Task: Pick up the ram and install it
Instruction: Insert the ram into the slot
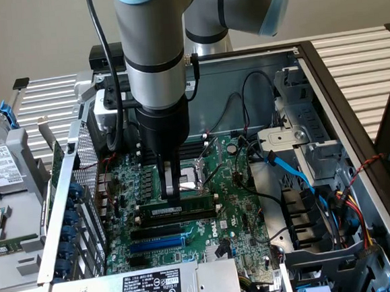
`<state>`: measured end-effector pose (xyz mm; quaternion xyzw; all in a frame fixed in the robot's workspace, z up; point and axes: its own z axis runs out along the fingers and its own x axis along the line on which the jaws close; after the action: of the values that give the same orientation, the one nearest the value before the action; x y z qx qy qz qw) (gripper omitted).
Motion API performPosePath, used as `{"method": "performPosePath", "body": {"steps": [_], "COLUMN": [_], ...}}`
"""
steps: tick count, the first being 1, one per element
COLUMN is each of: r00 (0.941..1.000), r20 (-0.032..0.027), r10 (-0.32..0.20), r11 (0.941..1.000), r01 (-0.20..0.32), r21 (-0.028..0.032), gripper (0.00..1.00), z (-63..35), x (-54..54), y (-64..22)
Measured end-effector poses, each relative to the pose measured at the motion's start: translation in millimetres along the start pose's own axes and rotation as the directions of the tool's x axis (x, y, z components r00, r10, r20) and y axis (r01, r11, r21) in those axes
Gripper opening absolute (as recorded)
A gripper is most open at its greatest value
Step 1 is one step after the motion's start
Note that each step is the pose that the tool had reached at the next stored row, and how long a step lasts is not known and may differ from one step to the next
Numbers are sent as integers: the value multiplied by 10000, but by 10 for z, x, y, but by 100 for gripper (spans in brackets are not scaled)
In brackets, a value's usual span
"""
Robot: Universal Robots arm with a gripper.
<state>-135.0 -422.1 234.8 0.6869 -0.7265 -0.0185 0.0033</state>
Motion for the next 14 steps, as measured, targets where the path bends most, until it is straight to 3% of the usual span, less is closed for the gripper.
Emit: {"method": "performPosePath", "body": {"steps": [14], "r00": [10000], "r20": [1], "r10": [0], "r11": [10000], "r01": [0], "r21": [1], "gripper": [12], "z": [13], "x": [0], "y": [-1]}}
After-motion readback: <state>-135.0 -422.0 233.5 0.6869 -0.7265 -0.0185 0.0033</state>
